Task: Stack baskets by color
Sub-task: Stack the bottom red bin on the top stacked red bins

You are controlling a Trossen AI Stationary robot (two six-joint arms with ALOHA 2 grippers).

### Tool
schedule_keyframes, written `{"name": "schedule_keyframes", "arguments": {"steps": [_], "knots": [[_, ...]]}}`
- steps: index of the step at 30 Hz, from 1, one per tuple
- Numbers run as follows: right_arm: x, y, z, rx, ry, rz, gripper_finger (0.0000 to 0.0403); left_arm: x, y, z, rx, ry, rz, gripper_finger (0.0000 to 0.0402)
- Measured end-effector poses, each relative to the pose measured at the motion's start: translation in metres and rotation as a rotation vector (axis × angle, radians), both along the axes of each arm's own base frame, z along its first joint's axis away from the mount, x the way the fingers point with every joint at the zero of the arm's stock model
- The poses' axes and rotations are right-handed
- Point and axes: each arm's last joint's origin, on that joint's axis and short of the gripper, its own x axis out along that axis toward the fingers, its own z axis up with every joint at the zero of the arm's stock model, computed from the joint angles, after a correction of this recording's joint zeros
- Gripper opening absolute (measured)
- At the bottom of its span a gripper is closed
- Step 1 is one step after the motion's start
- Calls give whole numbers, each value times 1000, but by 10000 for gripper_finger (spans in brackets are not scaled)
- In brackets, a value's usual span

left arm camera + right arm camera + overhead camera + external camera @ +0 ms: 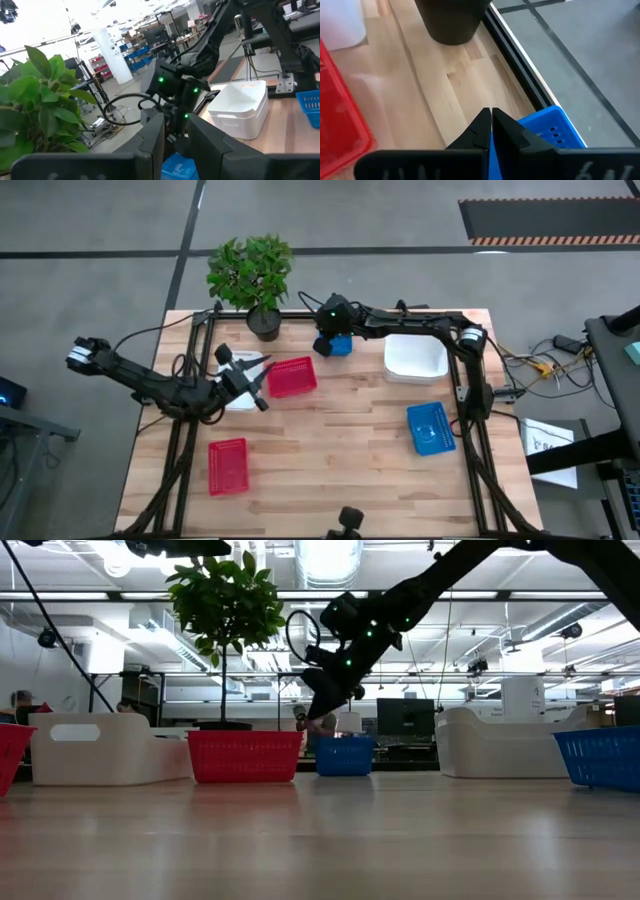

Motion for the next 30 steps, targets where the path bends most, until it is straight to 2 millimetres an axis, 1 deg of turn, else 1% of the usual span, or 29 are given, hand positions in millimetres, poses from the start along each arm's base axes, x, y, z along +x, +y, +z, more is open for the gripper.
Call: {"name": "schedule_keyframes", "arguments": {"steps": [2,4,6,8,11,13,15,18,21,24,27,30], "knots": [[1,0,-1,-1,1,2,8,-1,0,-1,1,3,1,69],[1,1,4,-5,-12,3,8,-1,0,-1,0,0,1,69],[0,6,16,-16,-34,12,8,0,0,-1,2,4,0,69],[-5,16,32,-26,-40,32,9,0,0,-1,2,6,0,69],[-17,40,58,-37,-50,79,9,0,0,-3,-9,2,-1,69],[-28,60,70,-34,-46,116,8,0,0,-6,-29,-6,-3,69],[-41,82,80,-29,-45,157,9,0,0,-9,-60,-26,-6,69],[-64,117,88,-2,-55,246,9,2,-1,-13,-106,-45,-11,69],[-89,151,88,99,-88,372,9,5,-3,-19,-151,-48,-24,69],[-113,180,78,206,-106,524,9,12,-5,-27,-185,-38,-38,69],[-132,202,67,256,-149,556,9,21,-9,-36,-187,3,-72,68],[-146,216,55,259,-191,552,9,31,-14,-44,-183,50,-122,68]]}}
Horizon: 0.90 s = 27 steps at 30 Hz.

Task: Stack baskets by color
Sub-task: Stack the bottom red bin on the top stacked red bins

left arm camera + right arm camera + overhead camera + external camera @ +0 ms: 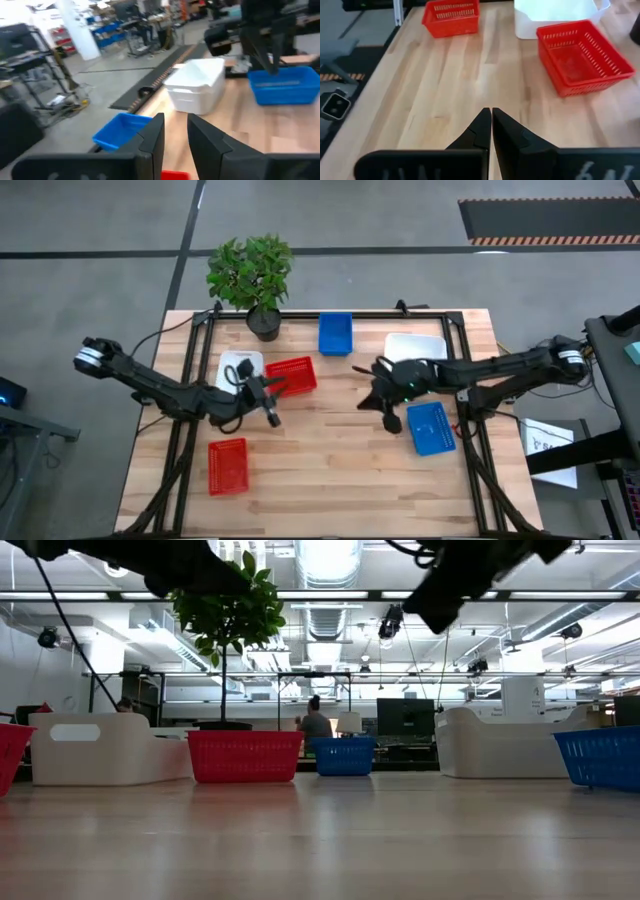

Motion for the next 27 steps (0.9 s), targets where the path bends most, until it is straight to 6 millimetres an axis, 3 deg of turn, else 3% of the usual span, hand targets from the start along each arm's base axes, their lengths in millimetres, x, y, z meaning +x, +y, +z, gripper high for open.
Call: {"name": "schedule_keyframes", "arguments": {"steps": [4,9,14,20,27], "knots": [[-15,10,-11,-10,-20,34,9,15,-8,-3,-76,71,-164,64],[-25,10,-10,-57,-89,54,9,30,-17,2,-380,297,-275,35],[-32,8,8,-171,-181,74,9,40,-25,31,-650,553,-47,3],[-45,7,38,-310,-304,132,9,45,-30,56,-723,919,119,4],[-64,6,44,-377,-364,155,9,49,-33,80,-1147,900,251,4]]}}
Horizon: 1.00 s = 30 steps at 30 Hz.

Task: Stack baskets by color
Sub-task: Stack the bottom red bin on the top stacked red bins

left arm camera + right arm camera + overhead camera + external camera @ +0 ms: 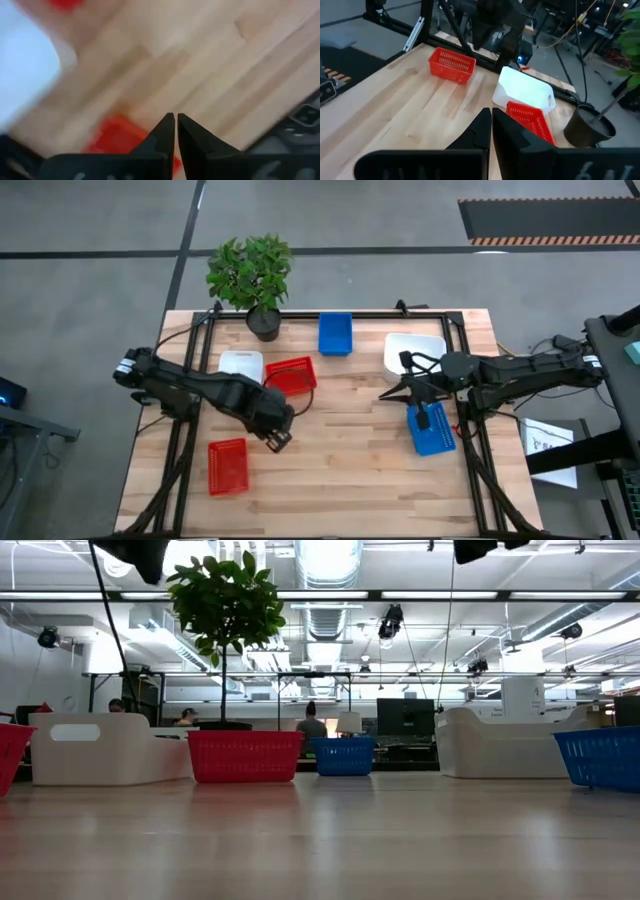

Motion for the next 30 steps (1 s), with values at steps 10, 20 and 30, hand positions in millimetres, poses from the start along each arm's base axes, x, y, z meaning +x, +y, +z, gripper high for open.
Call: {"name": "schedule_keyframes", "arguments": {"steps": [10,20,30], "knots": [[-15,-1,-14,-56,79,16,9,-23,-56,-20,-175,216,415,5],[-18,-2,-18,-120,75,37,9,-31,-102,-50,-151,307,564,46],[-19,-2,-17,-118,62,36,9,-35,-100,-105,-15,342,639,189]]}}
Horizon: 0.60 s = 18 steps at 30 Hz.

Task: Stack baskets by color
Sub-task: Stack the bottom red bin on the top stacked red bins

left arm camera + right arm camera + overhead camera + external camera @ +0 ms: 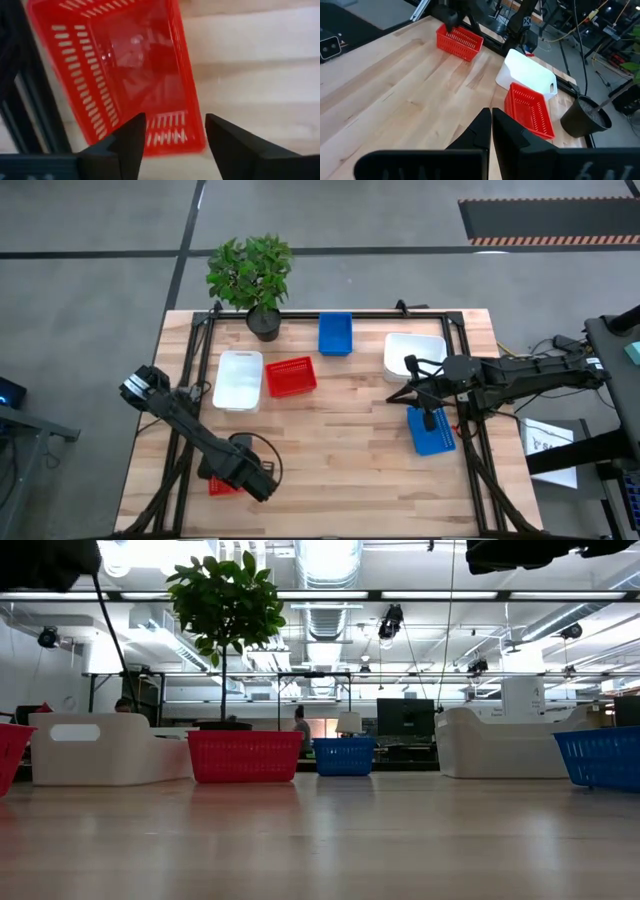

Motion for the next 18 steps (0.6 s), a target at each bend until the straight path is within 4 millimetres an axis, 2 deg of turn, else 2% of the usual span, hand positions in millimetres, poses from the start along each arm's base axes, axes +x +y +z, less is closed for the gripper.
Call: {"name": "schedule_keyframes", "arguments": {"steps": [5,11,18], "knots": [[0,0,0,20,4,-8,9,-2,5,-16,44,23,-1,200],[0,0,0,42,9,-16,9,0,3,-18,1,-37,-4,200],[0,0,-1,46,17,-18,9,-4,8,-31,71,-36,-4,197]]}}
